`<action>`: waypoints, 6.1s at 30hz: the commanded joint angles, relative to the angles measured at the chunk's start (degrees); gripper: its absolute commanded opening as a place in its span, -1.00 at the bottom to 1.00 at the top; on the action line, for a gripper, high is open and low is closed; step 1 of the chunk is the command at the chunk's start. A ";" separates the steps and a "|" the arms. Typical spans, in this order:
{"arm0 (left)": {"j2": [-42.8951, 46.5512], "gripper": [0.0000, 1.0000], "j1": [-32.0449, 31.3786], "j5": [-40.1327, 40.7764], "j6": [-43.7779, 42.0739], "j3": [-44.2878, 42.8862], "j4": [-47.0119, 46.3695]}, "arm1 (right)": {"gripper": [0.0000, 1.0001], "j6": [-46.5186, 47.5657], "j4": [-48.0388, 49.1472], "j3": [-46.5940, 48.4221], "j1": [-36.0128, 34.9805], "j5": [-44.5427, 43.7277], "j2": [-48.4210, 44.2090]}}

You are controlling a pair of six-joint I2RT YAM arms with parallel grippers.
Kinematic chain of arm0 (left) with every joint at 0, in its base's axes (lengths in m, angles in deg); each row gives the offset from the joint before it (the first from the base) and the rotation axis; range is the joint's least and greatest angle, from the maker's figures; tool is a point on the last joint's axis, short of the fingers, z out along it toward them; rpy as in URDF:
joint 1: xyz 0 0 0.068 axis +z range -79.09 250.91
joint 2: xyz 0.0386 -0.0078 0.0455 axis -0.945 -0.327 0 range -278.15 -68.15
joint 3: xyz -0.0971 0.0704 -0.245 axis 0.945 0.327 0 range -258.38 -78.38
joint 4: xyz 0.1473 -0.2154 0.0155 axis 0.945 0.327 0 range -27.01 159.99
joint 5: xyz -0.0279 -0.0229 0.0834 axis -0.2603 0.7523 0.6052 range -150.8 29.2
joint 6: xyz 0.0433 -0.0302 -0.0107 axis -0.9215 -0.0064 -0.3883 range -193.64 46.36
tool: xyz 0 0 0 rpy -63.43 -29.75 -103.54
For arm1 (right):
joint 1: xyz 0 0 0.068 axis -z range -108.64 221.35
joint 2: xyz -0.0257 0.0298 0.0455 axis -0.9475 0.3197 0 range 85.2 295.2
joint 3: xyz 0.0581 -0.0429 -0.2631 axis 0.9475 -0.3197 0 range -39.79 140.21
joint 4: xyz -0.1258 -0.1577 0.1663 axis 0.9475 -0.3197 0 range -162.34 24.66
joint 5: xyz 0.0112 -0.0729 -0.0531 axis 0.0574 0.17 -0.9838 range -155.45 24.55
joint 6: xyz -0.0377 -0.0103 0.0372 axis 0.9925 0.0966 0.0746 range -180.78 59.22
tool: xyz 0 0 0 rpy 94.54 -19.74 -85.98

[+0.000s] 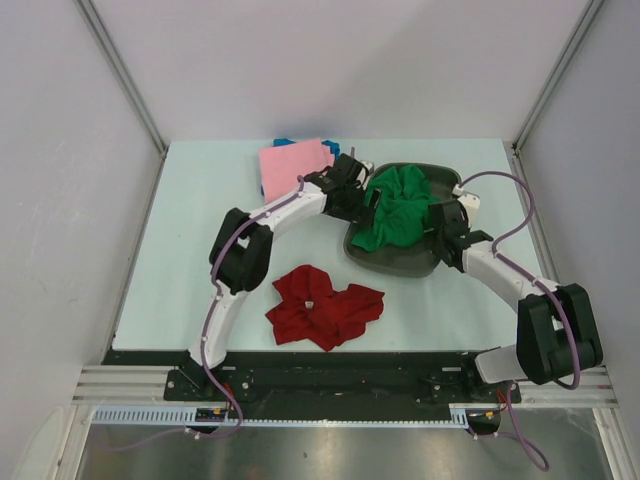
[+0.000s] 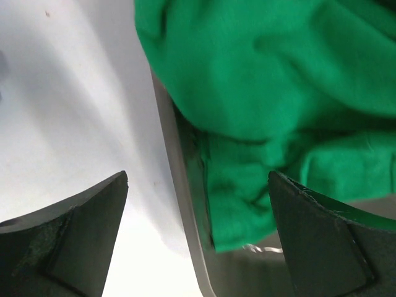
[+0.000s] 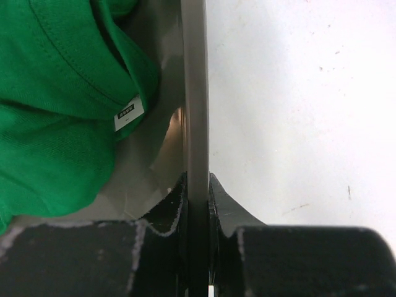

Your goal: Fold and stack the t-shirts

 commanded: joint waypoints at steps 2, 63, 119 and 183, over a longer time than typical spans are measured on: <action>-5.13 0.99 0.28 3.40 -2.86 -8.84 3.69 | -1.00 0.89 0.82 1.16 0.27 0.80 -2.66; 48.48 -1.00 51.34 9.55 11.64 55.40 2.04 | -1.00 4.41 -1.38 75.51 -35.41 17.93 58.32; 60.71 0.92 15.14 8.52 21.39 47.22 1.08 | 0.99 -1.99 4.45 19.29 -33.05 2.56 7.46; 70.25 0.90 23.76 -3.89 17.35 60.66 1.49 | 0.99 5.90 -5.67 6.25 -42.51 12.04 -17.78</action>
